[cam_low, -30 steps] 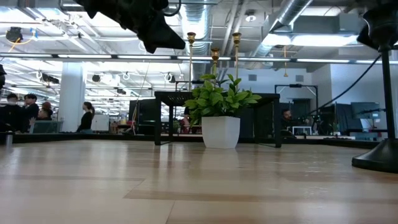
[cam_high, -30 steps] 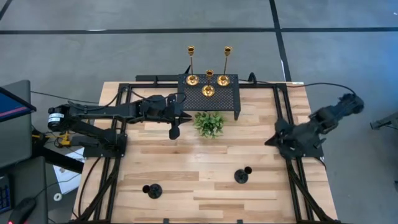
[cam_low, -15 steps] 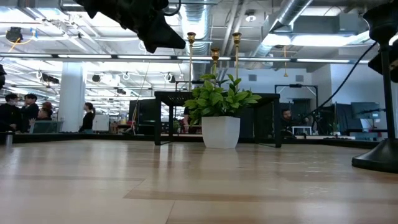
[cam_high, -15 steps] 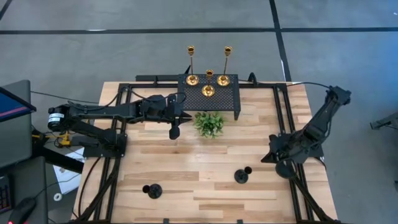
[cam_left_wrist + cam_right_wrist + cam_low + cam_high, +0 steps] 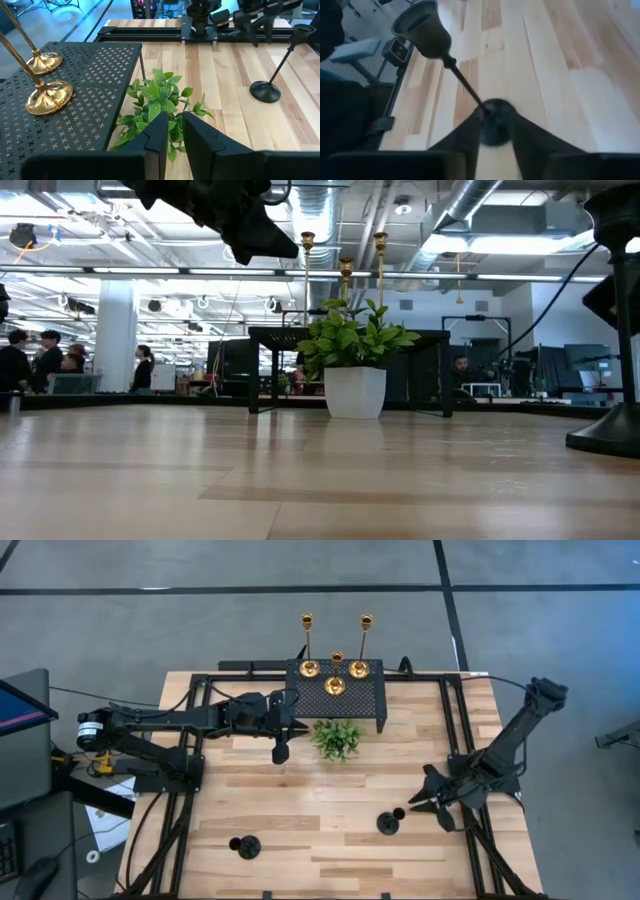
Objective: Pick & Place candle stick holders
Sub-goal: Put the right black candle holder on the shelf
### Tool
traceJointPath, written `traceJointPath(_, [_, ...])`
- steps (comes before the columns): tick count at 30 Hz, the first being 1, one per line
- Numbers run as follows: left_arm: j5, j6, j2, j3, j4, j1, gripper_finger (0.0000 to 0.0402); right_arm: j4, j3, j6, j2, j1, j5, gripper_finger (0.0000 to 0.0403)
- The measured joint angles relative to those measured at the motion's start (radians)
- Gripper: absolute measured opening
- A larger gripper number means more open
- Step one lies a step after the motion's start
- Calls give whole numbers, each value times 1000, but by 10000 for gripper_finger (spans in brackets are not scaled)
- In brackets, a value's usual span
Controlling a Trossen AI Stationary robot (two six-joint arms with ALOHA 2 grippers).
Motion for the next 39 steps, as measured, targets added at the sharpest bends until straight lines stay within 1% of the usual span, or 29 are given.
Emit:
traceJointPath(3, [0, -1, 0, 0, 0, 0, 57, 86, -6, -82, 51, -17, -7, 149])
traceJointPath(6, [0, -2, 0, 0, 0, 0, 57, 136, -6, -113, 114, -25, -9, 180])
traceJointPath(9, [0, -2, 0, 0, 0, 0, 57, 191, -6, -114, 176, -34, -7, 195])
traceJointPath(12, [0, -2, 0, 0, 0, 0, 57, 262, -6, -115, 239, -51, -7, 197])
traceJointPath(16, [0, -2, 0, 0, 0, 0, 57, 356, -6, -116, 312, -68, -8, 191])
traceJointPath(24, [0, -2, 0, 0, 0, 0, 57, 498, -6, -115, 412, -71, -35, 166])
traceJointPath(32, [0, -2, -1, 0, 0, 0, 57, 592, -6, -113, 494, -71, -43, 152])
traceJointPath(36, [0, -2, -1, 0, -1, 0, 57, 624, -6, -113, 528, -71, -43, 132])
traceJointPath(39, [0, -2, -1, 0, -1, 0, 57, 626, -6, -112, 531, -69, -43, 103])
